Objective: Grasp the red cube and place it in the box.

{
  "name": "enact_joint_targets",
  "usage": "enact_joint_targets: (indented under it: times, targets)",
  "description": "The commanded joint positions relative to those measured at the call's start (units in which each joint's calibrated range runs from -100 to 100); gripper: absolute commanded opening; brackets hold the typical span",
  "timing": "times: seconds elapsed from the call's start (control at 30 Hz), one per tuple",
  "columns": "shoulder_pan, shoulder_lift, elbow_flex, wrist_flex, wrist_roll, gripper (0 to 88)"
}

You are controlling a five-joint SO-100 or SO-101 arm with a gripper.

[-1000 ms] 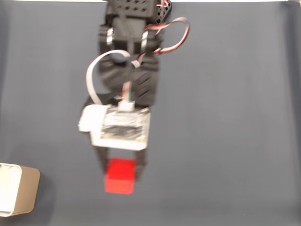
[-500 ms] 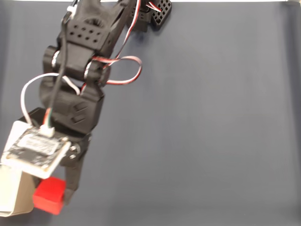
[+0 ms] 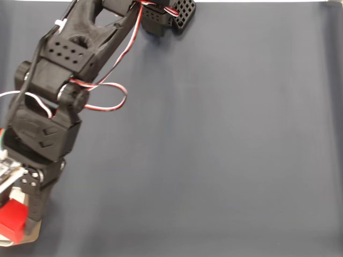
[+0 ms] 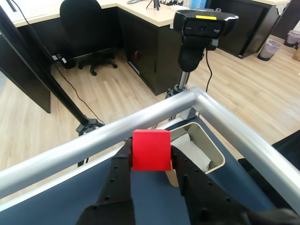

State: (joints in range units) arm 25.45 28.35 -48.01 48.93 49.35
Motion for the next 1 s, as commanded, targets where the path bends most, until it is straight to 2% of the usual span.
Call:
enact_joint_targets:
  times: [0.0,0.57,0.97]
  targets:
    - [1.7,1.3,-5.9,-1.1,-0.5,0.0]
    - [5.6,16.8,-22.2,-1.5,0.0,0.0]
    - [7.9,20.1,-25.0,-1.5,0.1,0.0]
